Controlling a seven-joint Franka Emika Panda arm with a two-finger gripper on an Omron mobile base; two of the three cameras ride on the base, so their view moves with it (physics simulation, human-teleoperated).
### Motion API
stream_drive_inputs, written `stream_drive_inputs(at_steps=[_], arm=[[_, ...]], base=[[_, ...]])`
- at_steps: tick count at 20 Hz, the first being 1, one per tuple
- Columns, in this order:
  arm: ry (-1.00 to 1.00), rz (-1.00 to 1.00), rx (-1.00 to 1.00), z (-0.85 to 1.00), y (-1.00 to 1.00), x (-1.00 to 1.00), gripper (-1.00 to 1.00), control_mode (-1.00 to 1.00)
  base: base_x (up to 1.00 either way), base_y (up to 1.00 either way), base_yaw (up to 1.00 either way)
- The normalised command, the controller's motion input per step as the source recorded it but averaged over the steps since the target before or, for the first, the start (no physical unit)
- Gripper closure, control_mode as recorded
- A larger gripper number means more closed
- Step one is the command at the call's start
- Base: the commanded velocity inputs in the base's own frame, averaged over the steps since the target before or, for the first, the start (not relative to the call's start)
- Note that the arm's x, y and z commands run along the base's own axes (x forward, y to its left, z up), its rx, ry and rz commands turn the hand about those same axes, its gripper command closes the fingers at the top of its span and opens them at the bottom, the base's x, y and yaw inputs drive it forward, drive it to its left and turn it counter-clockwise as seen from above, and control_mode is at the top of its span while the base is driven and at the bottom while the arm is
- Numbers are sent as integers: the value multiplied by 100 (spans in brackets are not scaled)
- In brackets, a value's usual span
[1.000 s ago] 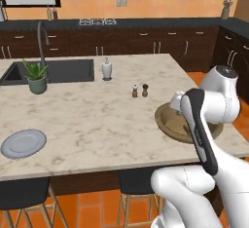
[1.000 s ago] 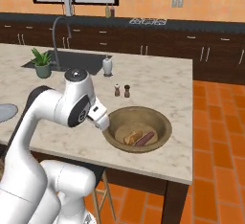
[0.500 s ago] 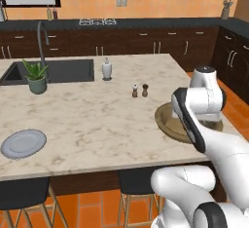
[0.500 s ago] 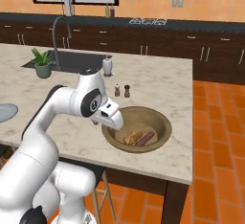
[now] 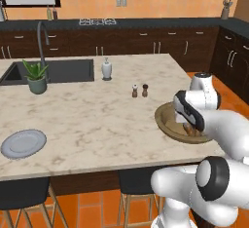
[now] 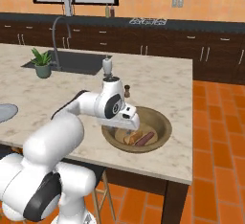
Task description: Place one bun and one sausage from the bowl on each plate.
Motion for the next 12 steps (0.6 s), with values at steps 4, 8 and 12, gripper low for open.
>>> stream_drive_inputs(at_steps=[4,8,12], arm=[[19,4,0,-41,-14,62,-100,-100],[19,0,-1,-41,-28,20,-100,-100],[15,0,0,-37,-23,8,-100,-100]], base=[[0,0,0],[0,0,0],[0,0,0]])
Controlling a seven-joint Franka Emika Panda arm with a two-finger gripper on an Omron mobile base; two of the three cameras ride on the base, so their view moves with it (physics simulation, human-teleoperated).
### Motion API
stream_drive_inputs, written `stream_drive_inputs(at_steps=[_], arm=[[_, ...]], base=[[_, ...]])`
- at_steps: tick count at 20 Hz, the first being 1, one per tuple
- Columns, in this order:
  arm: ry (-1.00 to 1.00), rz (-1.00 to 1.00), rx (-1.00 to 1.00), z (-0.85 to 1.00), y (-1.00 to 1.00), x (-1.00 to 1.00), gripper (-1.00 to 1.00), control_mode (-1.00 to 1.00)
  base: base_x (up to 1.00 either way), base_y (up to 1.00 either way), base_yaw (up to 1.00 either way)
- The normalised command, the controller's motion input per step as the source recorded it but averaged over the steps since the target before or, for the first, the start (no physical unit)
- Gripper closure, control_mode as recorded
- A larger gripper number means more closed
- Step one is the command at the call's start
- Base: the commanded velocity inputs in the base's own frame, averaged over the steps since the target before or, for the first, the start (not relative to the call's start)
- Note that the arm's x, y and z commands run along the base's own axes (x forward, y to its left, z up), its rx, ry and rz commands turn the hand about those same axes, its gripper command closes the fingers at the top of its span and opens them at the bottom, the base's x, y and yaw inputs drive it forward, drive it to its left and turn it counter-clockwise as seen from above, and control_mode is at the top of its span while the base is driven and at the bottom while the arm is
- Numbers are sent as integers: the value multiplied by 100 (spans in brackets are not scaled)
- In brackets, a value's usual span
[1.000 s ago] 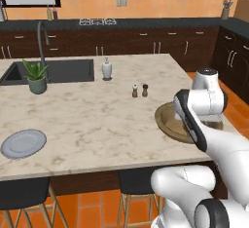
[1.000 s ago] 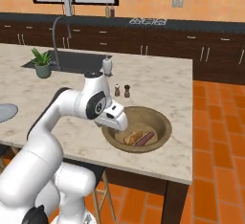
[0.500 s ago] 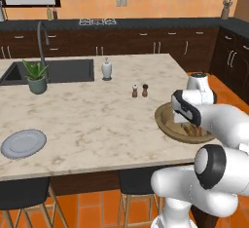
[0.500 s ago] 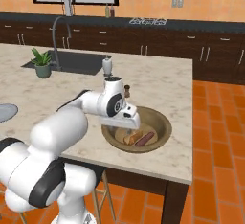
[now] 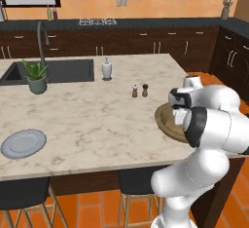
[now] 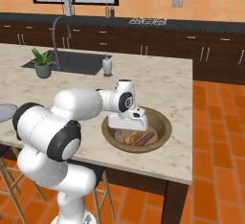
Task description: Place one bun and one sausage from the bowl on each plate.
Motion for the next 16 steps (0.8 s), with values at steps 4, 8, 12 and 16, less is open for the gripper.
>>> stream_drive_inputs(at_steps=[4,8,12,16], arm=[[29,0,0,-43,-9,1,-100,-100],[16,0,0,-37,0,21,-100,-100],[22,0,0,-47,0,24,-100,-100],[12,0,0,-28,0,29,100,-100]], base=[[0,0,0],[0,0,0],[0,0,0],[0,0,0]])
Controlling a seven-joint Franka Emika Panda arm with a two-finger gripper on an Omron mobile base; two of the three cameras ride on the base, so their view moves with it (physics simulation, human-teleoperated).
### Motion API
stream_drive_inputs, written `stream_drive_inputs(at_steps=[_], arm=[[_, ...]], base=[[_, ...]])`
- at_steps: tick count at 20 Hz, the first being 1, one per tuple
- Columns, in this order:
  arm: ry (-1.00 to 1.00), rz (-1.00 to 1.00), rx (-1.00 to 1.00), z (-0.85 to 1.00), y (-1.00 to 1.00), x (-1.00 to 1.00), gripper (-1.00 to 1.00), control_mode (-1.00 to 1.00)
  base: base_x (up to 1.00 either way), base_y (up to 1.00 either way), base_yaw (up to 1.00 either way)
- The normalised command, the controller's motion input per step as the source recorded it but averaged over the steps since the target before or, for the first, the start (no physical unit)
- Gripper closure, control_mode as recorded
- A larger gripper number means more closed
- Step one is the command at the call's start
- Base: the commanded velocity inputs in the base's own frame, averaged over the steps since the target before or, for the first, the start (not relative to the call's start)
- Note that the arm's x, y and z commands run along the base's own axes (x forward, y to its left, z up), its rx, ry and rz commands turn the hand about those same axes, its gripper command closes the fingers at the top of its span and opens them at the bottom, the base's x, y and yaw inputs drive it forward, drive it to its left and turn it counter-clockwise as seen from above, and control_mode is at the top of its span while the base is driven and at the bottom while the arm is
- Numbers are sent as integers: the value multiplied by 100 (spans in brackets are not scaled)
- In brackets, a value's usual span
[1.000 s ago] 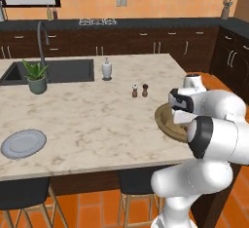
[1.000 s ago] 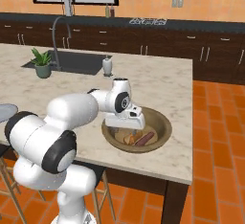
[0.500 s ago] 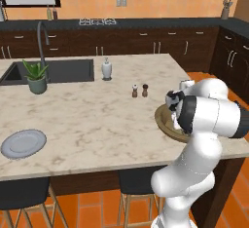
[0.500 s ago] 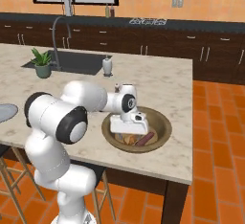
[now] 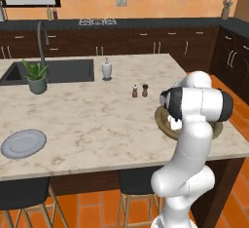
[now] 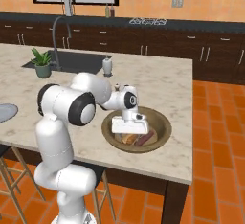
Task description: Place one bun and one sausage from the bowl on each plate.
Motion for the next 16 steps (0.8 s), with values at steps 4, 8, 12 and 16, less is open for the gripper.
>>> stream_drive_inputs(at_steps=[4,8,12,16], arm=[[1,0,0,-4,0,9,100,-100],[-2,0,1,11,0,-17,100,-100],[-16,0,6,61,0,-53,100,-100],[-20,0,10,86,13,-74,100,-100]], base=[[0,0,0],[0,0,0],[0,0,0],[0,0,0]])
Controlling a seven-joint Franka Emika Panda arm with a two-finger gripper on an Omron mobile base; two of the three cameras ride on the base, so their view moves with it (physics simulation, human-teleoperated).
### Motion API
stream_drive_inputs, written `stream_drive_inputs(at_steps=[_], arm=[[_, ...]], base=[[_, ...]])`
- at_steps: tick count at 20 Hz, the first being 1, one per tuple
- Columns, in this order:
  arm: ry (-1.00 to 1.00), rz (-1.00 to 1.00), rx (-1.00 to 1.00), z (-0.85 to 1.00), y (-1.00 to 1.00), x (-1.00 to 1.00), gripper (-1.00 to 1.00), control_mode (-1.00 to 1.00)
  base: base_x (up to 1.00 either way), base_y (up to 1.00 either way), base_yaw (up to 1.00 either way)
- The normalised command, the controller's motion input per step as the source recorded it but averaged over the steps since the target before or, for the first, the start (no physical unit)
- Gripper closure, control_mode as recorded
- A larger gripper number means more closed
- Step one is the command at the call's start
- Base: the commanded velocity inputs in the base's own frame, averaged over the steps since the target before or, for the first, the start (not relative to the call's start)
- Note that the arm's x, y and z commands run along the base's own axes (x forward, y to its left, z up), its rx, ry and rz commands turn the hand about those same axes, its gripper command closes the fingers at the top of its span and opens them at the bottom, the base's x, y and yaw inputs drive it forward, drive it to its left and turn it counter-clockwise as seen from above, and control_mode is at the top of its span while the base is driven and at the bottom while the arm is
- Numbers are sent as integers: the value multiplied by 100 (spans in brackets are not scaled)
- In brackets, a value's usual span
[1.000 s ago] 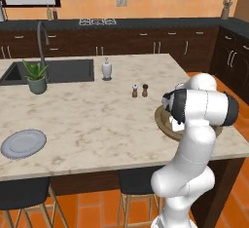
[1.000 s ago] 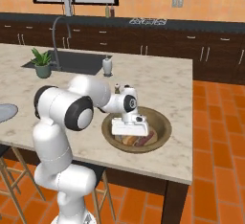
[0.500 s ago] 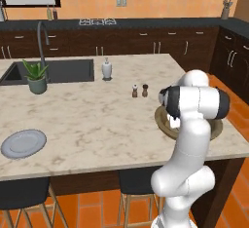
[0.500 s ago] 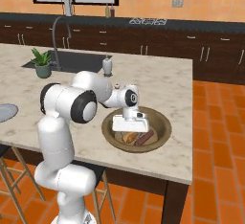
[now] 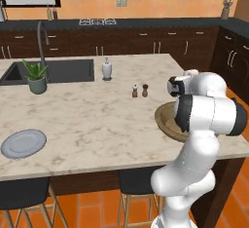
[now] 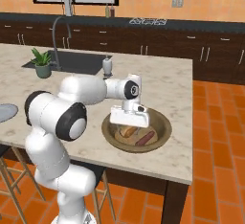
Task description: Place one bun and one sausage from the bowl on each plate.
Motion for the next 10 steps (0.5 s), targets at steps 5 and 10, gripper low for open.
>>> stream_drive_inputs(at_steps=[5,10], arm=[[-18,0,16,69,12,-94,100,-100],[-18,3,12,64,24,-70,100,-100]], base=[[0,0,0],[0,0,0]])
